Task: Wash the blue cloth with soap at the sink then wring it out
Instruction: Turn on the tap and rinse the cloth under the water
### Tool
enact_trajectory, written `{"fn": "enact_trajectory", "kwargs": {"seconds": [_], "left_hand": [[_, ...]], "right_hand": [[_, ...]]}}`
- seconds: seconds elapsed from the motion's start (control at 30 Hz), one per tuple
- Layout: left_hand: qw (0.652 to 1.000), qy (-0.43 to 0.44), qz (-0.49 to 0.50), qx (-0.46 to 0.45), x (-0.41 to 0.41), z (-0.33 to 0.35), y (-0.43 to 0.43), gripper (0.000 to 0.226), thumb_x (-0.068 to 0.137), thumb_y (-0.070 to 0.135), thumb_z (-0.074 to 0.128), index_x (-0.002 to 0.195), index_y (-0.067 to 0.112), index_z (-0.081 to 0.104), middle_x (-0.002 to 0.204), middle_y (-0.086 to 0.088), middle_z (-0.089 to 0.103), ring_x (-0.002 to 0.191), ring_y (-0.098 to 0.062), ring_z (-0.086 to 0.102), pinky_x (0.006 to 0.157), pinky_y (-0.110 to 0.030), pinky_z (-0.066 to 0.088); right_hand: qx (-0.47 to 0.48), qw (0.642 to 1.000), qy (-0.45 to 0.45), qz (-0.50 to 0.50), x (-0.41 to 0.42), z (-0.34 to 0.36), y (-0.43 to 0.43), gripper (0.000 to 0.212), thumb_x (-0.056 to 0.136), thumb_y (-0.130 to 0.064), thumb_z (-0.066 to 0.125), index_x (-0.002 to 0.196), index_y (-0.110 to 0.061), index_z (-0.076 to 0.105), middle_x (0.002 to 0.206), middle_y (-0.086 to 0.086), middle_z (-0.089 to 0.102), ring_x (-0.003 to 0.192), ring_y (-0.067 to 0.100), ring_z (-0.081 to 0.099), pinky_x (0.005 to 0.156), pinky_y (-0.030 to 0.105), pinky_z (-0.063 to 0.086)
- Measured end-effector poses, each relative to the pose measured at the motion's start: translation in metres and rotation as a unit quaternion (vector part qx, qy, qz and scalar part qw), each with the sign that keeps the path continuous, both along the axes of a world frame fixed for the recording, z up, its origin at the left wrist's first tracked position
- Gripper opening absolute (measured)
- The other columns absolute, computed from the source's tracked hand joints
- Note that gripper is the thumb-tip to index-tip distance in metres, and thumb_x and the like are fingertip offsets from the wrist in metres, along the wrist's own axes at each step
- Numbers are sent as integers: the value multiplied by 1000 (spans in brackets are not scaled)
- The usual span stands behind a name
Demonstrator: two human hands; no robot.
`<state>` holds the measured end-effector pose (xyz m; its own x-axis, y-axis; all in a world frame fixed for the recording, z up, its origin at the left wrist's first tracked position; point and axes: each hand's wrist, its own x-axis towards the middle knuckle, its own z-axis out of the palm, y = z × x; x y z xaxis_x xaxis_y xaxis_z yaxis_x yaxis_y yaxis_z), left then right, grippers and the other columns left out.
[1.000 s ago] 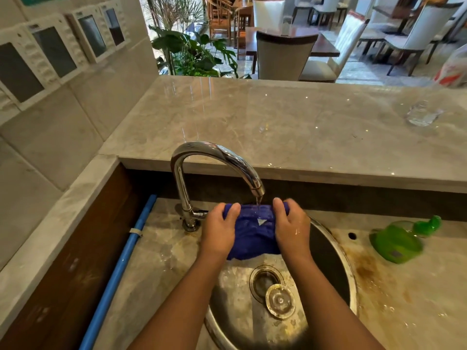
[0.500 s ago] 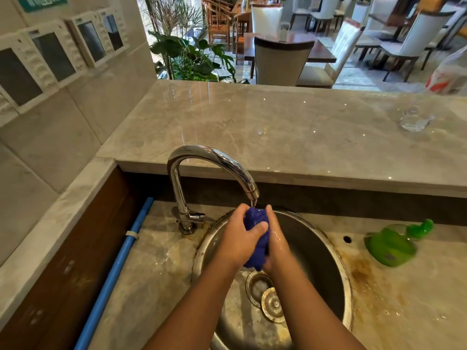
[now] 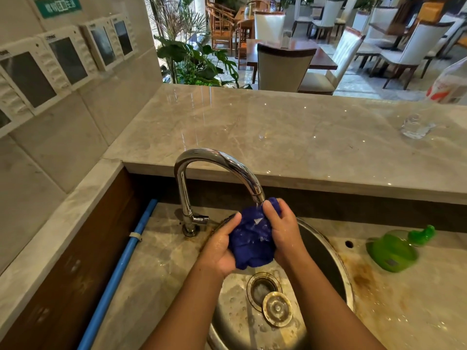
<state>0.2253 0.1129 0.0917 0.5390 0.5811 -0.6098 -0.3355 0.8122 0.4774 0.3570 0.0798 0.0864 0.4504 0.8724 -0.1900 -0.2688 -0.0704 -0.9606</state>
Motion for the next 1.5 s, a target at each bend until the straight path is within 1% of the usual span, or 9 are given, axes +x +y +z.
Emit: {"fn": "enact_trajectory", "kwargs": {"seconds": [0.13,0.23,0.43,0.57,0.8,1.13,1.23,1.37,1.5], "left_hand": [[999,3,2,32,-3,-3,5,27,97,10,58,123,4,66,118,-22,73,114,-40,66,97,-55,51],[995,34,-34,86,-6,-1,11,30,97,1,57,126,6,61,122,-20,71,113,-36,68,95,-52,55],[962,141,-92,216,6,12,5,35,96,1,59,129,13,58,123,-12,68,111,-28,69,94,-47,58],[950,166,-113,238,5,11,5,35,94,0,61,125,15,59,118,-9,70,107,-26,71,92,-46,59],[943,203,-63,255,1,9,21,19,94,3,57,110,11,65,107,-14,72,99,-31,71,90,-46,58],[981,154,29,118,5,-9,14,25,99,27,60,122,18,64,111,-11,75,102,-32,71,83,-51,60],[991,101,40,74,2,-5,19,34,95,40,65,122,19,62,116,-12,74,102,-33,72,74,-48,61],[970,173,49,164,9,-4,26,15,101,31,57,114,24,59,115,-9,69,101,-28,71,82,-48,61],[937,267,33,224,15,-6,28,30,104,40,47,125,21,57,113,-7,69,101,-24,70,92,-50,58]], "right_hand": [[-29,994,-105,-3,16,-1,-2,14,98,-25,60,103,-12,61,92,8,68,78,23,66,71,34,56],[-79,989,-120,-41,18,-14,-3,12,98,-30,59,103,-20,61,102,12,69,87,26,69,77,38,58],[-194,956,220,5,-1,-16,-6,45,95,-56,53,114,-18,65,115,16,69,104,35,66,84,51,55],[-208,935,286,13,1,-11,-6,56,87,-67,55,108,-17,66,113,19,68,104,39,64,85,55,52],[-102,994,18,-15,-8,-8,8,15,95,-27,64,108,-18,66,112,16,72,97,31,71,89,51,58],[-31,970,-206,-123,-30,8,-4,7,95,-21,64,95,-23,57,91,1,67,83,15,67,73,29,56],[-70,960,-251,-99,-25,5,-4,5,99,-25,56,102,-23,52,91,0,65,80,14,66,70,33,58],[-117,965,-225,-63,-26,-5,2,1,104,-24,46,103,-25,46,91,3,65,76,18,65,65,33,56],[-64,976,-180,-104,-32,-1,0,7,103,-27,48,96,-26,48,86,4,62,72,13,62,62,24,51]]}}
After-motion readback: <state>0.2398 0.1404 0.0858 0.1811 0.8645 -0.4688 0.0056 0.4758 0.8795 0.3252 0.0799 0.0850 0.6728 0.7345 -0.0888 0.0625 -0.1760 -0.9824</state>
